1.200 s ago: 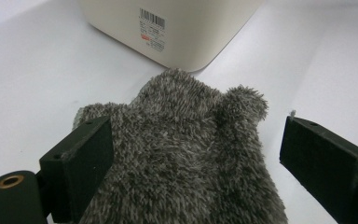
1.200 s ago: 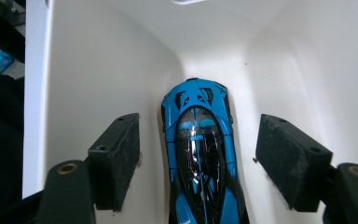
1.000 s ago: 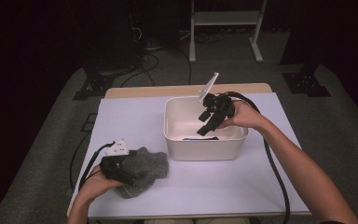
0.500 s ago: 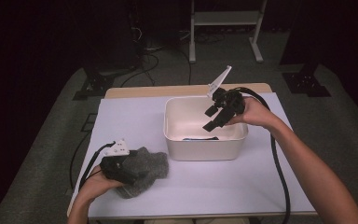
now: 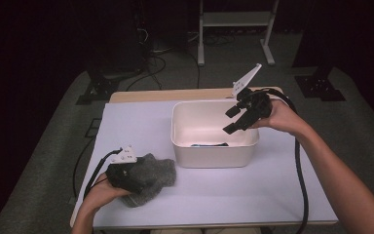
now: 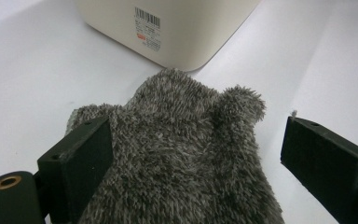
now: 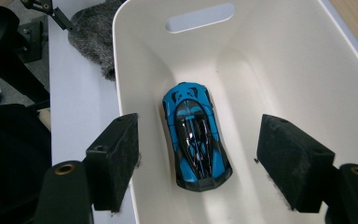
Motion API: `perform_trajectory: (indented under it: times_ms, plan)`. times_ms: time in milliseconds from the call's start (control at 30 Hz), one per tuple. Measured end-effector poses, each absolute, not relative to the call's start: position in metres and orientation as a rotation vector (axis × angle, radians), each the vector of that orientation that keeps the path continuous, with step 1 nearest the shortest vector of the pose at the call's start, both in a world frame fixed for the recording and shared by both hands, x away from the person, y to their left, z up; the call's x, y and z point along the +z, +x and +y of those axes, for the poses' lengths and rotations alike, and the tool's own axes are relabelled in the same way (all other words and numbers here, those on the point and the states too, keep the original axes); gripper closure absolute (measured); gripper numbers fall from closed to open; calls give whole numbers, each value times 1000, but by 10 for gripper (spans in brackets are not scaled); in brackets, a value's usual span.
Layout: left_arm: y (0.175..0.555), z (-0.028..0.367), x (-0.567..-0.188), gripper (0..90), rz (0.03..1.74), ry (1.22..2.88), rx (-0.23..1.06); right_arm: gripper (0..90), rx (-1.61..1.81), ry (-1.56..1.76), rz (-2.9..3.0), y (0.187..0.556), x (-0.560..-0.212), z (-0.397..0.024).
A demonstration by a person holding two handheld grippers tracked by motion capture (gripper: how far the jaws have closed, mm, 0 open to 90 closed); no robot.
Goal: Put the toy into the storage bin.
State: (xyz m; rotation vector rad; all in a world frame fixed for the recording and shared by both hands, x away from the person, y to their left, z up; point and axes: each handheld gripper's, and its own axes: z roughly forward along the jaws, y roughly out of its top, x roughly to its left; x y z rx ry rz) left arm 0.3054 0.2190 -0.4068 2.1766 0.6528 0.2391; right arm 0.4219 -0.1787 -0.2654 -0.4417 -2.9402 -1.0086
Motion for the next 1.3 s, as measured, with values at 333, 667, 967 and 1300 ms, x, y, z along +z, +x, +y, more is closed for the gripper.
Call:
perform_trajectory:
  times_ms: [333, 667, 967, 1300]
  plan:
    - [305, 219, -407, 88, 656, 2180, 239, 275, -1060, -485, -2945, 413, -254, -200]
    - [305, 219, -408, 87, 662, 2183, 238, 274, -1099, -504, -2943, 400, -250, -219]
    - [305, 218, -407, 87, 667, 2178, 237, 270, -1126, -544, -2938, 390, -251, -241]
    - [306, 218, -408, 87, 689, 2179, 241, 264, -1166, -578, -2916, 383, -261, -260]
